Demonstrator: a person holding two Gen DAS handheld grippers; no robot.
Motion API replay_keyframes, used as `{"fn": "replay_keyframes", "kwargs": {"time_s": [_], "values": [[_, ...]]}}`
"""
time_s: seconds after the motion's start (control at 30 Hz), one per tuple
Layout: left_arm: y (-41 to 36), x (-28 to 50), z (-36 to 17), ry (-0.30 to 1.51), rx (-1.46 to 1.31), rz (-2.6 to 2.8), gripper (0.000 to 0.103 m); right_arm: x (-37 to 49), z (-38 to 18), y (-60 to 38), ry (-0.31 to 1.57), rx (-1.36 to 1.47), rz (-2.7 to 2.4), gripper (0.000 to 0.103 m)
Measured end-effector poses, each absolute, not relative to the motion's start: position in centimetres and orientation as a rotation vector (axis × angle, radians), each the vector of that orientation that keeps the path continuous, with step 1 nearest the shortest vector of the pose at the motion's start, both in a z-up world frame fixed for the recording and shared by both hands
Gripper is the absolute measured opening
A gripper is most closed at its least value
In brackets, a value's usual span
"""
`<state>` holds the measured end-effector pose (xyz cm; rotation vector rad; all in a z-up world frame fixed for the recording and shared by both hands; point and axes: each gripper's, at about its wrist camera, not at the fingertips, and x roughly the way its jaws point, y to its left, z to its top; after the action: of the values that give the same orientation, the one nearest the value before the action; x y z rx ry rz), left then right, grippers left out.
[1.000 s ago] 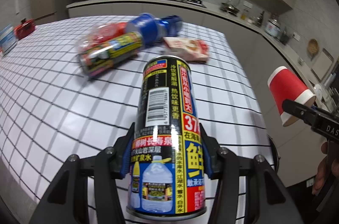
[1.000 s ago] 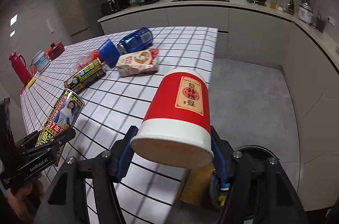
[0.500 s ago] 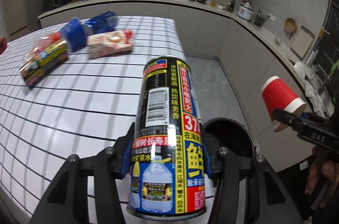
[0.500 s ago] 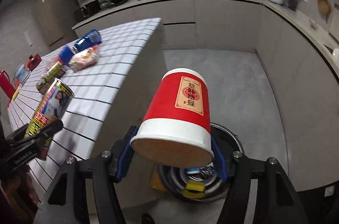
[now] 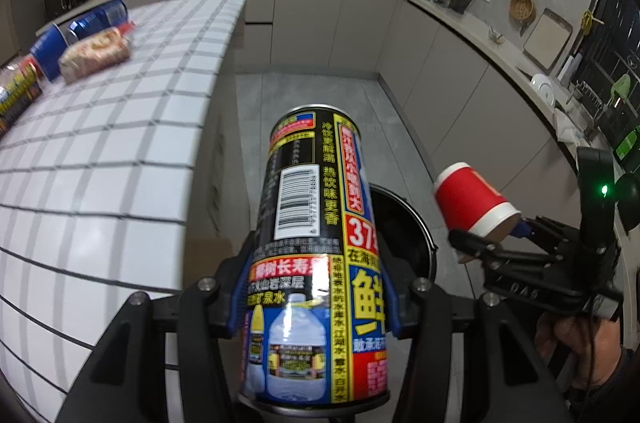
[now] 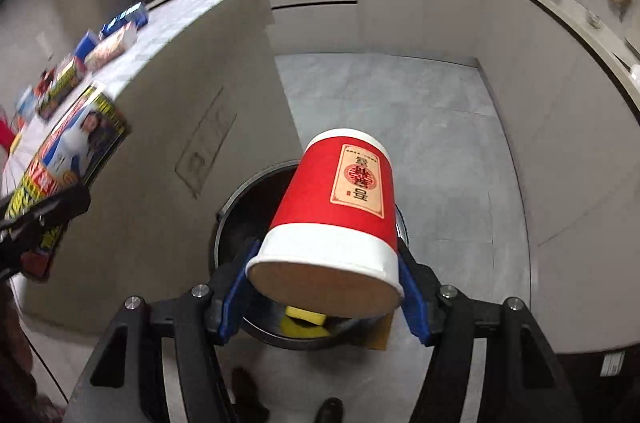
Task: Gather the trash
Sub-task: 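Carry the yellow-labelled can and red cup with both tools over the bin, then open both tools to drop the can and red cup into the bin, then grasp the green-and-yellow drink can with the left tool while the right tool approaches the milk carton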
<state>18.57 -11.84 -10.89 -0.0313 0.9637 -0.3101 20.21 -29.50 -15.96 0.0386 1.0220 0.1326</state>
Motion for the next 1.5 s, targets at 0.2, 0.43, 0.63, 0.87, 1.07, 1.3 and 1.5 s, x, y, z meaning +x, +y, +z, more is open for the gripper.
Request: {"fn": "replay_keyframes", "kwargs": {"time_s": [0.2,0.43,0.63,0.87,1.07,1.3,1.5], "values": [[-14.9,18.5,-14.1,1.038,-0.064,-0.309,0.053,20.2,-19.3,-29.4,1.048,-0.086,0.247,0.066],[-17.3,19.7,-16.5,1.084,-0.081,-0.289,0.053,21.1,-22.5,-28.9,1.067,-0.213,0.348,0.066],[-18.1,21.5,-18.2,1.124,-0.115,-0.296,0.057,22.2,-24.5,-29.1,1.055,-0.257,0.45,0.081],[-15.9,22.0,-16.0,1.054,-0.117,-0.197,0.087,22.8,-25.4,-33.0,1.082,-0.159,0.406,0.103],[-16.7,20.8,-13.5,0.996,-0.076,-0.177,0.087,22.3,-24.0,-33.8,1.065,-0.124,0.398,0.103],[-16.6,20.1,-11.7,0.956,-0.035,-0.143,0.088,22.1,-21.6,-34.0,1.057,-0.046,0.369,0.103],[-15.3,18.4,-9.1,0.894,-0.037,-0.104,0.095,22.2,-18.8,-34.1,1.088,0.027,0.261,0.103]]}}
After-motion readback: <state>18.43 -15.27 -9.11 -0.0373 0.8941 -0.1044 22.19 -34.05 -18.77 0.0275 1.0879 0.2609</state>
